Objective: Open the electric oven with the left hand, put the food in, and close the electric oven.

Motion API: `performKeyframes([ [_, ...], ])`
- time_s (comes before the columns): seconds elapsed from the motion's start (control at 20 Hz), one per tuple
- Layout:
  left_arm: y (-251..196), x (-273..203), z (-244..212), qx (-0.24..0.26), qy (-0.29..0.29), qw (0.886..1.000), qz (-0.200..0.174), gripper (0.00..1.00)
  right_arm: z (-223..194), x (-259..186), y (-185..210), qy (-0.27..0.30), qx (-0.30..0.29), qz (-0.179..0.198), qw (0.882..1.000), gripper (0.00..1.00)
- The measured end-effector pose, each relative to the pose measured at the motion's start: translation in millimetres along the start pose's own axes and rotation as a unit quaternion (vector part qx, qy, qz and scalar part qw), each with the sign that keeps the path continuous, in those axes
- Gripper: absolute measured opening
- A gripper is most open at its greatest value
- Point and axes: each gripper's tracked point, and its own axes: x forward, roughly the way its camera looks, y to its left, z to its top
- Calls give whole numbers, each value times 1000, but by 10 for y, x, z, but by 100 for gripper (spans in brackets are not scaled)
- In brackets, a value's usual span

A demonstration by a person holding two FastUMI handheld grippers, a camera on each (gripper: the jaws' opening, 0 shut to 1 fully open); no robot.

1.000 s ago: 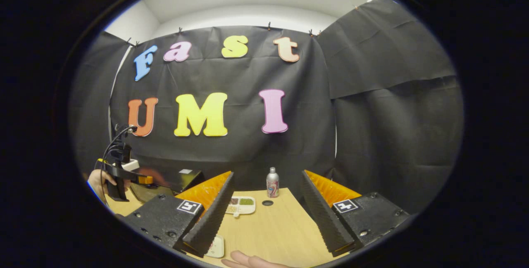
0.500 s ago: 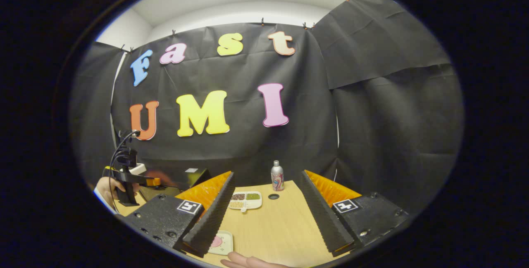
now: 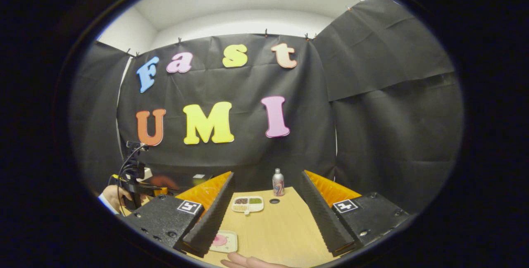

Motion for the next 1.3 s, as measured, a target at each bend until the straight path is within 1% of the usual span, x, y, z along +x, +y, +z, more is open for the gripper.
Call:
performKeyframes([
  [0.15, -16, -143, -117, 0, -2, 1000, -2, 95, 37, -121, 17, -2, -4, -1, 1000, 96],
  [0.2, -12, -193, -172, 0, -1, 1000, -3, 95, 52, -162, 24, -3, -5, -1, 1000, 100],
  [0.25, -18, -239, -224, -1, 0, 1000, -4, 95, 61, -205, 35, -4, -5, 0, 1000, 100],
  [0.3, -25, -287, -285, -2, 2, 1000, -6, 95, 71, -250, 44, -5, -6, 1, 1000, 96],
  [0.45, -36, -405, -459, 0, 6, 1000, -10, 95, 79, -374, 93, -7, -10, 5, 1000, 96],
  [0.5, -42, -450, -526, 1, 6, 1000, -10, 95, 87, -410, 113, -8, -11, 8, 1000, 100],
  [0.55, -46, -485, -585, 3, 7, 1000, -10, 95, 81, -441, 141, -8, -11, 11, 1000, 96],
  [0.65, -56, -545, -721, 4, 7, 1000, -9, 95, 67, -504, 175, -7, -14, 15, 1000, 96],
  [0.75, -61, -593, -868, 4, 13, 1000, -10, 95, 37, -543, 201, -5, -21, 17, 1000, 96],
  [0.8, -63, -615, -945, 2, 18, 1000, -11, 95, 51, -561, 224, -4, -23, 19, 1000, 100],
  [0.85, -63, -633, -993, 1, 16, 1000, -10, 95, 51, -574, 249, -3, -25, 20, 999, 96],
  [0.9, -54, -640, -1032, 4, 16, 1000, -10, 95, 54, -591, 264, -4, -26, 22, 999, 96],
  [0.95, -56, -641, -1092, 3, 18, 1000, -10, 95, 59, -599, 286, -3, -27, 23, 999, 100],
  [1.0, -58, -652, -1167, 2, 24, 1000, -10, 95, 38, -607, 296, -3, -29, 24, 999, 96],
  [1.3, -77, -668, -1540, 4, 44, 999, -9, 95, -60, -591, 338, 6, -31, 26, 999, 96],
])
